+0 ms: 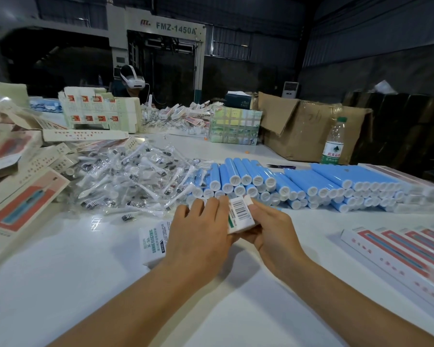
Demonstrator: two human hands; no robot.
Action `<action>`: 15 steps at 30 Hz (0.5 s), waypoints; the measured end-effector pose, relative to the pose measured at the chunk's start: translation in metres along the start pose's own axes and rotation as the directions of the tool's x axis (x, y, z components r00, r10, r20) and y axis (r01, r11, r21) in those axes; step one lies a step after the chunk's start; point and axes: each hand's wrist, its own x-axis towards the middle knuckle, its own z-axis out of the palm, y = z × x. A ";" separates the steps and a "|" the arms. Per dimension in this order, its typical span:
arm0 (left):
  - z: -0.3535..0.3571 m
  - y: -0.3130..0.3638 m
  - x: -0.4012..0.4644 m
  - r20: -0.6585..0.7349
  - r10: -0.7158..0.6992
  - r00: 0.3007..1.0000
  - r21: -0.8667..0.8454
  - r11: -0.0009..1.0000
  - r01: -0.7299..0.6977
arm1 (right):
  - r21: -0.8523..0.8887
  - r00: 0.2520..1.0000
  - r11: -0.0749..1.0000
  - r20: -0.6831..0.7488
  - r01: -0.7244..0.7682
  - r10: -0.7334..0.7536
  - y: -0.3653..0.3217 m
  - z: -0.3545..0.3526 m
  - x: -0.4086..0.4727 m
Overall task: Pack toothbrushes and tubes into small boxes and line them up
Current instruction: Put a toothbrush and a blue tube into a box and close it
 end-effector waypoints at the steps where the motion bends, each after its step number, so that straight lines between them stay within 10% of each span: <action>1: -0.001 0.000 0.000 0.014 -0.001 1.000 0.003 1.000 0.001 | -0.029 1.000 1.000 -0.004 0.009 -0.009 0.000 0.000 -0.001; 15: -0.008 -0.001 -0.002 0.039 0.002 0.999 0.044 0.999 -0.004 | -0.518 0.947 0.796 0.115 0.314 -0.299 0.002 0.003 -0.012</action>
